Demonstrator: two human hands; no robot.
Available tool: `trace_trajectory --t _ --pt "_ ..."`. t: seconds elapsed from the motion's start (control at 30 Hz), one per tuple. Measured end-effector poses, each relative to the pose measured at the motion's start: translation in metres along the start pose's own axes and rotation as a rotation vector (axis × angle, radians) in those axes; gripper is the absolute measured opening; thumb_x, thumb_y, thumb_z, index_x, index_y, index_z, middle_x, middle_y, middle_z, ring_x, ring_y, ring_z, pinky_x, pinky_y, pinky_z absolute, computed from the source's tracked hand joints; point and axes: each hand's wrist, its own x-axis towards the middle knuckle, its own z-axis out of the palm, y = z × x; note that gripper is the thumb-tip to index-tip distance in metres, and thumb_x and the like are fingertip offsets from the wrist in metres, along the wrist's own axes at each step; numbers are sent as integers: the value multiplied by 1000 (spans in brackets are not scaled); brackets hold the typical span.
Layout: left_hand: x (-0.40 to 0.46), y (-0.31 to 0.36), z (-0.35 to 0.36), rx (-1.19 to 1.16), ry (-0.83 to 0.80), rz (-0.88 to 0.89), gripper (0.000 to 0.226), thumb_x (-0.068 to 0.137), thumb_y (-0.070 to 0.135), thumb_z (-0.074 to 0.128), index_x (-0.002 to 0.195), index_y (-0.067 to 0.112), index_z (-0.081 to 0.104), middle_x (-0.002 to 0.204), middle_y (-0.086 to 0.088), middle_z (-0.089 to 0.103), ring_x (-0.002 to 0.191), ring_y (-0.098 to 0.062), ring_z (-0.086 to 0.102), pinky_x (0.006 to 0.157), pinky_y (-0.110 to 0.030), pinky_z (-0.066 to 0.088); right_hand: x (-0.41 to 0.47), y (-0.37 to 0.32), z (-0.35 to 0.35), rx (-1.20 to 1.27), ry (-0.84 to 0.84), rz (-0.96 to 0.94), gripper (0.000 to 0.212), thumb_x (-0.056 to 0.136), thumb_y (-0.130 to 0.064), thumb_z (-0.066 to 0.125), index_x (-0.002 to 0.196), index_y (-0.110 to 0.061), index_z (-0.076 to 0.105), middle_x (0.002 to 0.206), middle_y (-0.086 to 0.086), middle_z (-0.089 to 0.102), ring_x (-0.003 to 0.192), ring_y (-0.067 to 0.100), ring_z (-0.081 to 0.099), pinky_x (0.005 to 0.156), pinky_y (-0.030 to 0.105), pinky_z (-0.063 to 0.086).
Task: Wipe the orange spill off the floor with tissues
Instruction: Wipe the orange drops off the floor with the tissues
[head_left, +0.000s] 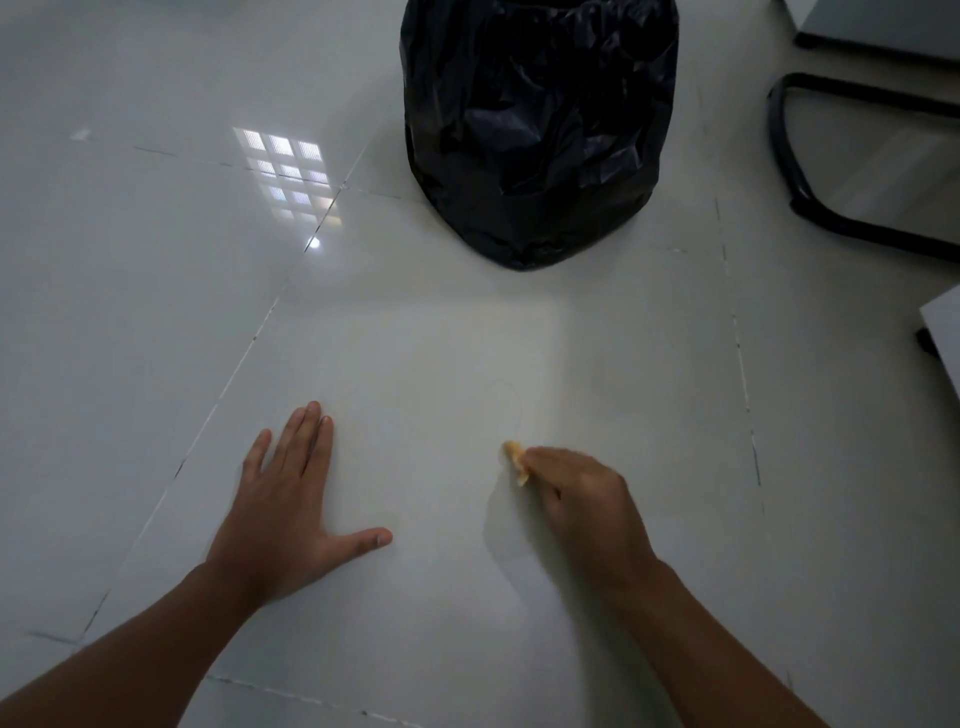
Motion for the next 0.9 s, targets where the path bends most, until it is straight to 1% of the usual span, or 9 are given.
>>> trace_trajectory --t 0.07,0.17,0.27,0.47,0.6,0.67,0.8,0.83,0.9 --pt "0 0 -1 5 -9 -1 133 68 97 29 155 -2 19 166 -18 13 155 -27 10 123 -57 16 18 16 -3 9 111 100 19 89 -18 59 97 -13 76 93 4 76 87 20 65 83 25 47" --pt "0 1 -2 4 -10 -7 133 68 97 28 155 -3 19 166 -18 13 155 -27 10 123 -56 15 53 45 -8 16 251 355 19 90 -7 64 105 -5 75 96 11 71 87 26 65 84 29 50" --pt "1 1 -1 4 -7 -5 133 68 98 26 155 -3 20 166 -18 14 155 -27 10 123 -57 15 88 54 -3 104 144 510 23 96 -14 57 109 0 71 104 12 64 93 24 63 83 17 42" --pt "1 1 0 -7 4 1 131 70 96 29 155 -3 21 166 -18 14 155 -28 12 123 -57 15 100 8 30 -107 -197 119 20 88 -8 56 97 -7 74 94 15 63 90 34 52 79 34 35" --pt "0 1 -1 -1 8 0 130 69 95 32 155 -3 21 166 -18 14 155 -28 11 123 -56 16 45 -24 25 8 -374 -132 12 87 -12 60 83 -10 71 79 8 58 78 27 49 68 37 44" --pt "-1 0 -1 -4 10 -3 130 70 95 33 154 -3 22 166 -18 16 154 -28 13 122 -57 17 31 -13 11 64 -379 -181 17 90 -16 58 80 -12 70 72 5 56 73 23 49 64 33 42" --pt "0 -1 1 -3 5 -2 130 70 96 30 154 -3 23 166 -18 15 155 -28 13 122 -57 17 53 42 -12 26 52 289 12 89 -12 66 93 -10 78 80 9 64 79 25 60 74 33 45" --pt "0 -2 2 -2 8 0 130 71 96 29 155 -2 22 166 -17 15 155 -28 12 122 -57 17 60 51 -14 31 59 379 15 90 -13 66 101 -10 77 87 9 65 84 27 61 78 29 45" --pt "0 -3 3 -3 7 3 129 71 96 29 155 -2 21 166 -17 14 155 -27 11 122 -57 16 63 54 -9 18 -15 397 20 92 -16 64 108 -10 74 94 7 63 90 28 60 80 21 39"
